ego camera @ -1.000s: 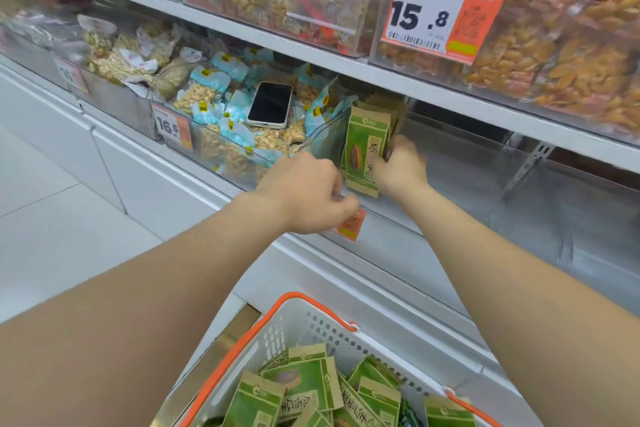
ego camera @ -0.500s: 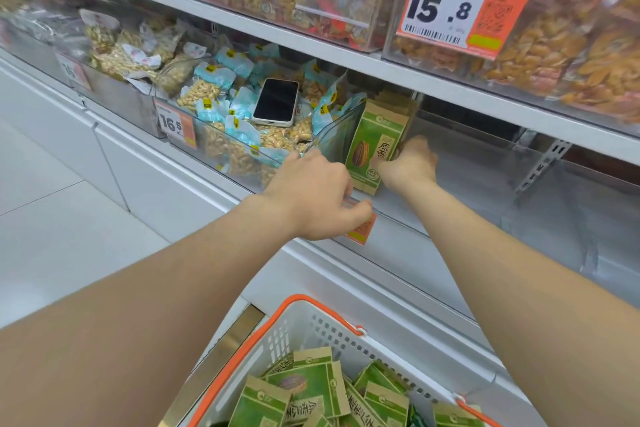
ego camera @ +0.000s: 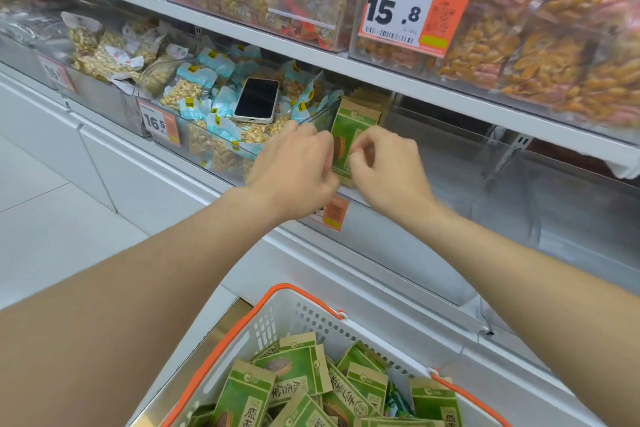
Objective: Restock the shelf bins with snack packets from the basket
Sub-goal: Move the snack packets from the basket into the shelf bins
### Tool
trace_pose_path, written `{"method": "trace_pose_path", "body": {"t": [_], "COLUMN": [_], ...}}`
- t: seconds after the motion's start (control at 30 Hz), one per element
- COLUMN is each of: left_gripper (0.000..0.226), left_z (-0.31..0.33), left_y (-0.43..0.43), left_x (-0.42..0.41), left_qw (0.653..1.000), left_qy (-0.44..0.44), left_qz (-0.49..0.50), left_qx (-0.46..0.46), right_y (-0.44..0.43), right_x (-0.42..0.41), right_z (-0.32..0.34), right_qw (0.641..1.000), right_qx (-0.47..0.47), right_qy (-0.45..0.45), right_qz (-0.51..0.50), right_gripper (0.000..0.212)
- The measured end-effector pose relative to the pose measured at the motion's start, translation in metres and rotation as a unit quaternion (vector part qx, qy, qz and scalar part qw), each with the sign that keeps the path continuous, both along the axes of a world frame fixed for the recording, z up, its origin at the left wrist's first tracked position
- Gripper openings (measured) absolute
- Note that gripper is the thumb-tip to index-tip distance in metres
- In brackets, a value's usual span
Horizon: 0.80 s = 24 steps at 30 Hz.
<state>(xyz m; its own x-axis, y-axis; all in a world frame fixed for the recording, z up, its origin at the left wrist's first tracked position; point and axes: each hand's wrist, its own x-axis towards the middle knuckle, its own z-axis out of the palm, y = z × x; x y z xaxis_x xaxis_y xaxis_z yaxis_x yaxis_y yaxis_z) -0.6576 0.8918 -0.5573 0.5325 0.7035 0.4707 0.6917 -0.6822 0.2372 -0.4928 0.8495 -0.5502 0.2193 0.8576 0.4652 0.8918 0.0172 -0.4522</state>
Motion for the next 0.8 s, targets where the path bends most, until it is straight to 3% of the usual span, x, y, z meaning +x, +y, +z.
{"method": "trace_pose_path", "body": {"t": [0.1, 0.27, 0.43, 0.53, 0.6, 0.8], "left_gripper": [0.02, 0.015, 0.03, 0.042, 0.046, 0.053], "left_z": [0.006, -0.005, -0.047, -0.077, -0.099, -0.175], "left_y": [-0.008, -0.042, -0.092, -0.12, -0.136, -0.163], "left_x": [-0.001, 0.001, 0.019, 0.023, 0.026, 0.013], "left_qw": [0.995, 0.963, 0.872, 0.794, 0.761, 0.761], "left_qy": [-0.011, 0.182, 0.384, 0.508, 0.553, 0.568], "left_qz": [0.027, -0.066, -0.121, -0.124, -0.134, -0.165], "left_qx": [-0.092, -0.189, -0.277, -0.312, -0.31, -0.264], "right_y": [-0.053, -0.118, -0.149, -0.167, -0.175, -0.19], "right_x": [-0.011, -0.014, -0.015, -0.012, -0.009, -0.007], "right_z": [0.0, -0.019, -0.038, -0.051, -0.058, -0.066], "right_qw": [0.993, 0.955, 0.836, 0.796, 0.778, 0.737], "right_qx": [-0.003, -0.143, -0.321, -0.398, -0.427, -0.476], "right_qy": [-0.085, -0.221, -0.349, -0.362, -0.377, -0.413], "right_qz": [0.079, 0.137, 0.276, 0.278, 0.264, 0.244], "right_gripper": [0.019, 0.014, 0.013, 0.022, 0.026, 0.008]}}
